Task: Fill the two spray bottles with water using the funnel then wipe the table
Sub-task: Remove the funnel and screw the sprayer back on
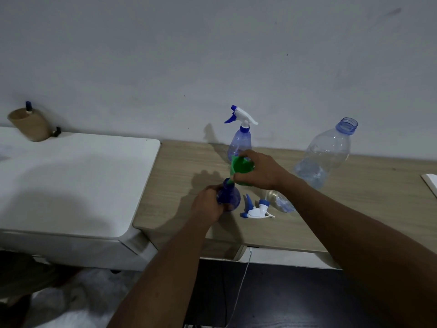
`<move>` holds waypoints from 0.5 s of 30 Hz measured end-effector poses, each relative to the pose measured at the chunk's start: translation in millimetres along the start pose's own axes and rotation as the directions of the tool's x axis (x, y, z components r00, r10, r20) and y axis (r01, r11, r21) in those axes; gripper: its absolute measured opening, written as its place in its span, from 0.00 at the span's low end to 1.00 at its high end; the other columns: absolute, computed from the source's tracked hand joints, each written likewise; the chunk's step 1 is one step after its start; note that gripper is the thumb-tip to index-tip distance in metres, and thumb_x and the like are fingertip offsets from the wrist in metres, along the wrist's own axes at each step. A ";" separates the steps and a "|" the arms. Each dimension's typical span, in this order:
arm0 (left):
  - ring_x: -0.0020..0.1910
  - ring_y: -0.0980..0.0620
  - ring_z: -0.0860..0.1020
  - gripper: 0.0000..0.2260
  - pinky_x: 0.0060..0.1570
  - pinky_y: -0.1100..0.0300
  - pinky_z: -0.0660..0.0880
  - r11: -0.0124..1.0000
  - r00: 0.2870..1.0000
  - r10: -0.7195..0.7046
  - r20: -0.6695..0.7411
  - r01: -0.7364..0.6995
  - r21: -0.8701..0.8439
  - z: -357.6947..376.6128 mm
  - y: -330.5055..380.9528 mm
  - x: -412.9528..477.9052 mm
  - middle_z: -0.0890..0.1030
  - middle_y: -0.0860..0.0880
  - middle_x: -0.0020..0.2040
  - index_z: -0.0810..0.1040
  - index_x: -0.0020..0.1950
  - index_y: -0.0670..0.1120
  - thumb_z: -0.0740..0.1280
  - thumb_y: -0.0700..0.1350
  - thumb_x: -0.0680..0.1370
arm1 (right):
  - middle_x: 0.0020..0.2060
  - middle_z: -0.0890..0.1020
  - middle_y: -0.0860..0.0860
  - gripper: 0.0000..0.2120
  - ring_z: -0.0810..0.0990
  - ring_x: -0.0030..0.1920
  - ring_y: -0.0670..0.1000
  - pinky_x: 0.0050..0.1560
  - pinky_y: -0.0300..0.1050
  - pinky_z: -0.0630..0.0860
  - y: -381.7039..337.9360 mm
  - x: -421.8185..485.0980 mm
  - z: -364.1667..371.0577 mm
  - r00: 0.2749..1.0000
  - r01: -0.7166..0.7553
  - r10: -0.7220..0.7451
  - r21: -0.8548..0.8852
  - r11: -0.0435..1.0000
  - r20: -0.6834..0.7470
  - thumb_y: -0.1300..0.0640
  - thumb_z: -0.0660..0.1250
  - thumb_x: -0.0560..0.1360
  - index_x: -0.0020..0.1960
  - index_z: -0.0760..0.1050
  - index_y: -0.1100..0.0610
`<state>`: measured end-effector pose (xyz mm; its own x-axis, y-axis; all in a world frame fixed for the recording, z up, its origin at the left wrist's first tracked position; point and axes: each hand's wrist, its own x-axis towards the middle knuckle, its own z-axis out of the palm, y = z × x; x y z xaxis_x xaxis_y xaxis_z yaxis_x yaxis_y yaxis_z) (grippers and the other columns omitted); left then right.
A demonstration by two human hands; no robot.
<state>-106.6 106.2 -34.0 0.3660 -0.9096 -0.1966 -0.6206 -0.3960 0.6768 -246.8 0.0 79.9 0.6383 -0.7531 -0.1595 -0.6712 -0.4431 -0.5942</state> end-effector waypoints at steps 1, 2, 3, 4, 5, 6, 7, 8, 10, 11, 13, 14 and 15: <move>0.55 0.48 0.79 0.28 0.49 0.59 0.72 1.000 1.000 0.000 -0.002 0.000 0.002 1.0 -0.9 -0.1 0.81 0.50 0.61 0.75 0.68 0.55 0.78 0.51 0.69 | 0.58 0.76 0.51 0.31 0.76 0.55 0.52 0.49 0.42 0.75 2.4 -0.3 0.4 0.999 -0.034 0.033 0.045 0.998 0.019 0.45 0.75 0.70 0.68 0.68 0.51; 0.55 0.48 0.80 0.27 0.50 0.59 0.72 1.000 1.000 0.001 -0.003 -0.001 -0.004 2.0 -1.9 -0.5 0.81 0.50 0.61 0.76 0.67 0.55 0.78 0.51 0.69 | 0.57 0.76 0.51 0.30 0.77 0.56 0.52 0.48 0.42 0.75 5.7 -1.1 1.5 0.997 -0.071 0.068 0.076 0.995 0.035 0.45 0.75 0.70 0.67 0.69 0.51; 0.54 0.48 0.80 0.27 0.50 0.59 0.73 1.000 1.000 0.000 -0.006 0.000 -0.011 2.4 -2.2 -1.4 0.81 0.50 0.60 0.76 0.66 0.55 0.78 0.51 0.69 | 0.57 0.77 0.51 0.29 0.77 0.56 0.52 0.47 0.42 0.74 10.0 -1.4 3.0 0.993 -0.113 0.108 0.103 0.988 0.045 0.44 0.74 0.70 0.67 0.69 0.52; 0.54 0.48 0.80 0.27 0.49 0.59 0.72 1.000 1.000 -0.001 -0.011 0.001 -0.016 3.3 -3.2 -1.7 0.81 0.50 0.60 0.77 0.66 0.54 0.78 0.52 0.68 | 0.57 0.77 0.52 0.28 0.78 0.56 0.53 0.46 0.42 0.74 13.7 -2.6 4.6 0.988 -0.152 0.146 0.142 0.978 0.051 0.44 0.74 0.71 0.66 0.70 0.52; 0.55 0.48 0.80 0.27 0.49 0.60 0.71 1.000 1.000 0.003 -0.019 -0.004 -0.025 4.1 -4.0 -2.1 0.82 0.51 0.60 0.77 0.66 0.54 0.78 0.53 0.68 | 0.56 0.78 0.52 0.27 0.79 0.55 0.53 0.46 0.42 0.75 16.8 -4.8 5.7 0.982 -0.187 0.179 0.194 0.963 0.060 0.44 0.74 0.71 0.65 0.71 0.53; 0.55 0.48 0.80 0.28 0.50 0.59 0.71 0.999 1.000 0.006 -0.026 -0.007 -0.036 5.3 -5.3 -2.3 0.82 0.51 0.59 0.77 0.66 0.53 0.79 0.53 0.67 | 0.56 0.79 0.53 0.26 0.80 0.53 0.52 0.46 0.43 0.77 18.9 -8.0 6.8 0.977 -0.212 0.200 0.255 0.943 0.071 0.45 0.73 0.71 0.65 0.71 0.54; 0.56 0.48 0.80 0.28 0.51 0.59 0.72 0.999 0.999 0.012 -0.033 -0.014 -0.043 5.9 -6.0 -2.7 0.82 0.51 0.59 0.77 0.66 0.53 0.79 0.53 0.67 | 0.54 0.80 0.54 0.25 0.81 0.52 0.52 0.46 0.46 0.80 22.3 -10.6 9.1 0.972 -0.236 0.219 0.304 0.923 0.087 0.45 0.73 0.72 0.63 0.72 0.55; 0.56 0.49 0.80 0.28 0.52 0.59 0.73 0.999 0.999 0.021 -0.042 -0.023 -0.045 6.0 -6.3 -3.0 0.82 0.51 0.59 0.77 0.65 0.53 0.79 0.53 0.66 | 0.53 0.80 0.54 0.23 0.81 0.51 0.52 0.48 0.48 0.82 24.6 -14.8 11.2 0.967 -0.256 0.235 0.342 0.904 0.102 0.46 0.73 0.72 0.61 0.72 0.55; 0.54 0.49 0.81 0.27 0.51 0.58 0.74 0.998 0.998 0.029 -0.048 -0.032 -0.056 7.4 -8.1 -2.0 0.83 0.51 0.57 0.79 0.63 0.53 0.80 0.52 0.65 | 0.51 0.81 0.56 0.18 0.83 0.51 0.54 0.53 0.54 0.81 29.8 -24.0 16.1 0.960 -0.279 0.252 0.405 0.871 0.118 0.50 0.74 0.72 0.56 0.72 0.56; 0.53 0.49 0.81 0.26 0.50 0.58 0.74 0.997 0.999 0.030 -0.045 -0.033 -0.063 7.9 -8.6 -1.7 0.84 0.52 0.55 0.80 0.61 0.54 0.80 0.51 0.65 | 0.52 0.81 0.57 0.18 0.83 0.52 0.54 0.53 0.55 0.81 32.6 -28.4 18.7 0.959 -0.283 0.257 0.437 0.854 0.118 0.52 0.75 0.71 0.55 0.72 0.56; 0.50 0.49 0.82 0.23 0.49 0.57 0.76 0.997 0.998 0.043 -0.050 -0.046 -0.068 9.3 -10.5 -1.4 0.84 0.52 0.51 0.80 0.59 0.55 0.79 0.51 0.65 | 0.52 0.81 0.59 0.17 0.82 0.49 0.54 0.50 0.54 0.81 37.6 -38.1 24.3 0.961 -0.273 0.257 0.505 0.818 0.103 0.57 0.75 0.70 0.54 0.71 0.57; 0.50 0.49 0.82 0.23 0.49 0.55 0.76 0.996 0.997 0.050 -0.055 -0.054 -0.074 9.7 -10.9 -1.6 0.84 0.52 0.50 0.80 0.59 0.55 0.78 0.51 0.65 | 0.50 0.81 0.59 0.14 0.81 0.46 0.52 0.48 0.51 0.80 39.2 -45.2 26.7 0.965 -0.253 0.248 0.535 0.806 0.082 0.60 0.75 0.71 0.52 0.72 0.56; 0.50 0.49 0.82 0.23 0.50 0.54 0.77 0.995 0.996 0.056 -0.062 -0.061 -0.083 9.8 -11.1 -1.5 0.84 0.52 0.50 0.80 0.59 0.55 0.78 0.52 0.65 | 0.47 0.81 0.57 0.12 0.80 0.44 0.51 0.46 0.48 0.78 43.2 -51.7 30.5 0.968 -0.237 0.246 0.549 0.801 0.059 0.62 0.74 0.71 0.49 0.73 0.54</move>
<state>-107.1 110.7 -48.2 0.3729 -0.9209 -0.1138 -0.5819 -0.3277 0.7444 -297.2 34.6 38.5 0.4747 -0.8090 -0.3468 -0.4824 0.0904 -0.8713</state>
